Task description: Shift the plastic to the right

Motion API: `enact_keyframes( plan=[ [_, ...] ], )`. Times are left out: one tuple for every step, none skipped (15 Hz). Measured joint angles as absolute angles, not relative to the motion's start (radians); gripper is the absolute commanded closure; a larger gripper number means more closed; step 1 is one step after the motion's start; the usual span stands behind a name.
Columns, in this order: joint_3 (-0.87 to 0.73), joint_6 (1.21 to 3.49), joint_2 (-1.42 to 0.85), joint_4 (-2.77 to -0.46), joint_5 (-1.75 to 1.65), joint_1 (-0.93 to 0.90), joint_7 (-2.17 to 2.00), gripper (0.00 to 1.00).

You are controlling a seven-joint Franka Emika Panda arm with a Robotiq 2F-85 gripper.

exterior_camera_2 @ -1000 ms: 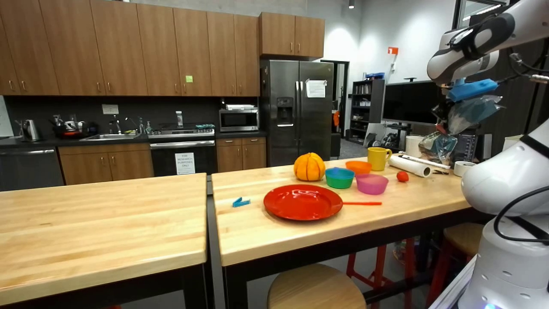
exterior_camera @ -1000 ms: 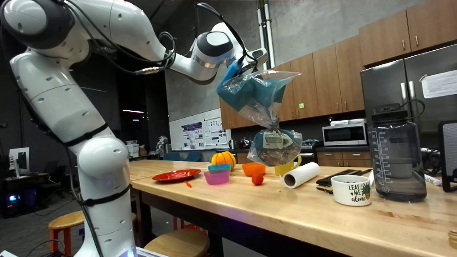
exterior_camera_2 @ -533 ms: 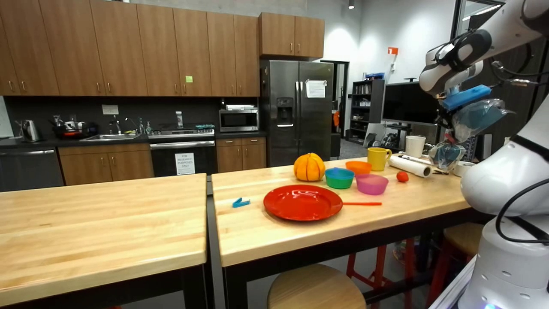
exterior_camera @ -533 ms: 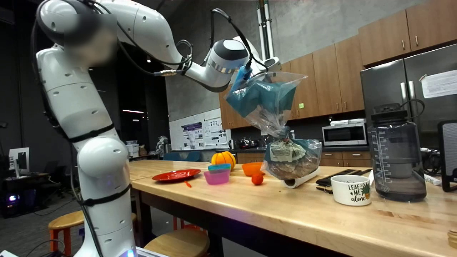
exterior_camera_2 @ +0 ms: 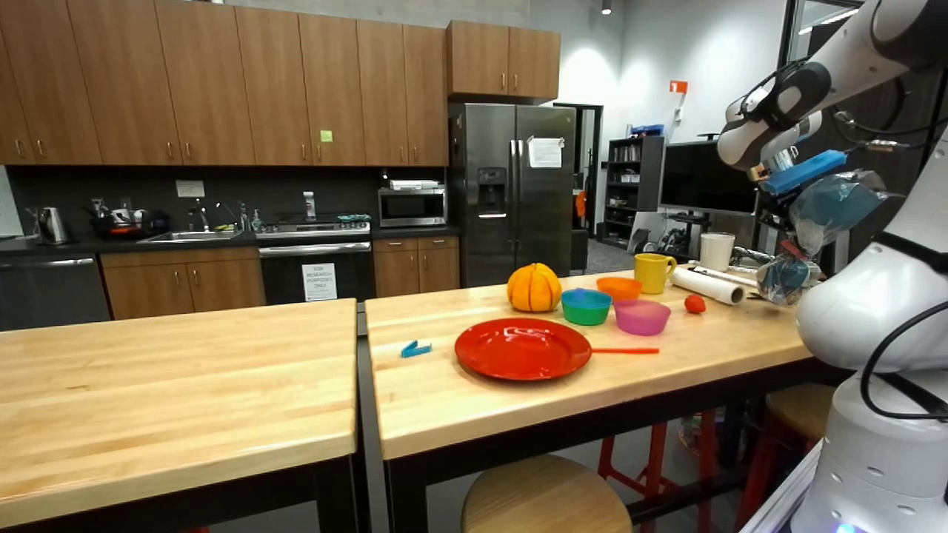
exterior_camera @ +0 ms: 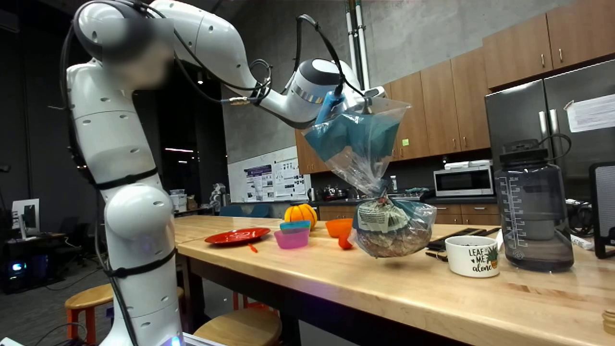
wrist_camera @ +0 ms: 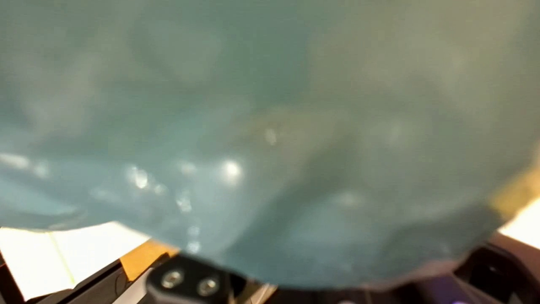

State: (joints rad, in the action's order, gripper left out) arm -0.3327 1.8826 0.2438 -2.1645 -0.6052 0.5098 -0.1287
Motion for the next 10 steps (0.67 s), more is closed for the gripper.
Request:
enact_keyframes(
  plan=[
    [-0.333,1.870,0.239,-2.161,-0.605,0.507,-0.129,1.00],
    [-0.333,1.861,0.235,-2.159,-0.605,0.503,-0.128,1.00],
    [-0.334,1.855,0.232,-2.158,-0.605,0.499,-0.128,0.83],
    [-0.334,1.850,0.228,-2.158,-0.605,0.493,-0.127,0.80],
    [-0.335,1.846,0.225,-2.158,-0.605,0.488,-0.127,0.76],
    [-0.335,1.842,0.222,-2.158,-0.605,0.481,-0.127,0.62],
    [-0.335,1.839,0.220,-2.156,-0.605,0.475,-0.127,0.56],
    [-0.335,1.837,0.217,-2.154,-0.605,0.470,-0.126,0.50],
    [-0.335,1.835,0.216,-2.153,-0.605,0.465,-0.125,0.42],
    [-0.335,1.834,0.215,-2.151,-0.605,0.460,-0.125,0.36]
  ],
)
